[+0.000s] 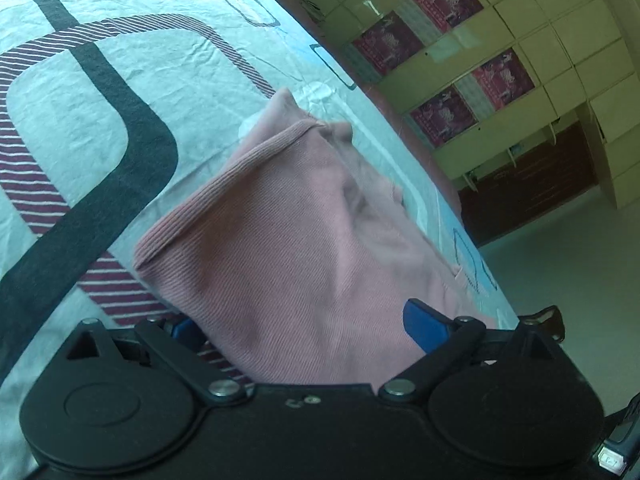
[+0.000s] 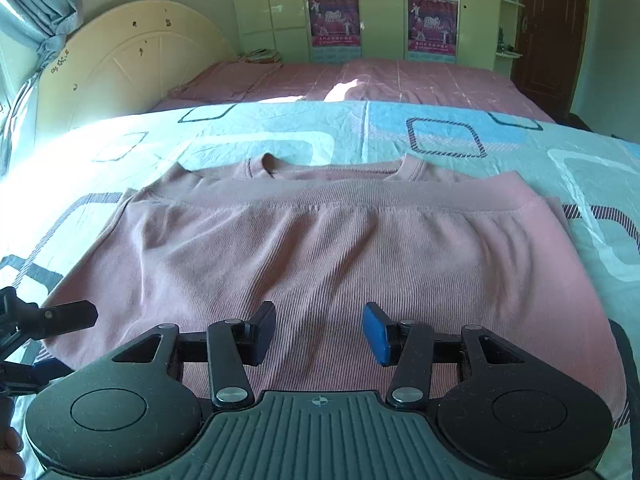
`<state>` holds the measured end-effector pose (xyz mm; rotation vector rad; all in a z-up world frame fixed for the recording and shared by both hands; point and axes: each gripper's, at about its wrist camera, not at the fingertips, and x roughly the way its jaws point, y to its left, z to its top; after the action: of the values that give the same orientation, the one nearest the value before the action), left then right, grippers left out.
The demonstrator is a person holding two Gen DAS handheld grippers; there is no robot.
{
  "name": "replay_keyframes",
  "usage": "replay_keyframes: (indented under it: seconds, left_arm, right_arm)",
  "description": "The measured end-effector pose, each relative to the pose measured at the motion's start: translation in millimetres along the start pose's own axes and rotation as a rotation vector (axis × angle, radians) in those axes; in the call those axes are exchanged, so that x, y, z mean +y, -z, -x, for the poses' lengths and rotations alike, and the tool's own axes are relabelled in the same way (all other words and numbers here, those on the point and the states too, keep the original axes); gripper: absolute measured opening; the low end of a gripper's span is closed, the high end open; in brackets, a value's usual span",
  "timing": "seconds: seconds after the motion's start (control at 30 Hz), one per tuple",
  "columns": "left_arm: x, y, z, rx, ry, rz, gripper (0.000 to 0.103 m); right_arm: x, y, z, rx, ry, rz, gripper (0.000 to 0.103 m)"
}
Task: Fold small clothes
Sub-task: 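Grasp one side of the sweatshirt with the left gripper and fold it inward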
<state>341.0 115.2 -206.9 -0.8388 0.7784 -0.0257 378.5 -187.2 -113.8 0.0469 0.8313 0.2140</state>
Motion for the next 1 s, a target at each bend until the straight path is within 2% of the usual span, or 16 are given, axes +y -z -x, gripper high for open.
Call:
replay_keyframes:
  seconds: [0.03, 0.07, 0.13, 0.2, 0.23, 0.3, 0.4, 0.43, 0.57, 0.7, 0.8, 0.9, 1.0]
  left_arm:
    - [-1.0, -2.2, -5.0, -0.018, 0.011, 0.001, 0.097]
    - [-1.6, -4.0, -9.8, -0.032, 0.02, 0.004, 0.092]
    - [0.5, -5.9, -16.6, -0.064, 0.031, 0.023, 0.077]
    - [3.7, -7.0, -22.7, -0.077, 0.022, 0.048, 0.043]
    - [6.9, -8.0, -24.5, -0.085, 0.018, 0.067, 0.037]
    - [12.5, -11.1, -25.1, -0.084, 0.008, 0.093, 0.017]
    - [17.6, -13.0, -24.2, -0.083, 0.012, 0.116, 0.013]
    - [16.8, -11.5, -22.9, -0.086, 0.008, 0.115, 0.012]
    - [8.9, -9.0, -18.1, -0.107, -0.006, 0.108, 0.01]
    - [-12.3, -8.4, -11.7, -0.142, -0.033, 0.032, 0.01]
    - [-44.7, -10.7, -6.4, -0.167, -0.04, -0.071, 0.01]
    - [-93.3, -9.9, -3.2, -0.188, -0.037, -0.218, 0.01]
    - [-149.7, 0.3, -12.1, -0.163, 0.005, -0.366, 0.01]
  right_arm:
    - [0.8, -2.6, -3.5, -0.003, 0.009, 0.001, 0.048]
    - [1.4, -3.7, -7.9, -0.003, 0.012, -0.001, 0.048]
    - [5.3, -1.3, -22.0, 0.007, 0.031, 0.024, 0.048]
    - [9.0, 11.2, -43.2, 0.06, 0.064, 0.068, 0.048]
    - [7.7, 17.5, -45.2, 0.025, 0.073, 0.072, 0.048]
    - [6.6, 14.8, -42.5, 0.036, 0.076, 0.072, 0.048]
    - [6.1, 11.9, -32.9, -0.026, 0.099, 0.079, 0.048]
    - [4.2, 16.5, -43.8, 0.019, 0.09, 0.075, 0.048]
    - [0.5, 16.7, -49.4, 0.019, 0.07, 0.083, 0.05]
    - [-3.2, 16.5, -49.4, 0.013, 0.043, 0.103, 0.05]
    - [-5.9, 14.9, -48.5, 0.011, 0.019, 0.112, 0.051]
    - [-27.2, 5.2, -35.5, -0.012, -0.061, 0.026, 0.051]
    - [-59.5, -0.6, -18.6, -0.036, -0.097, -0.067, 0.051]
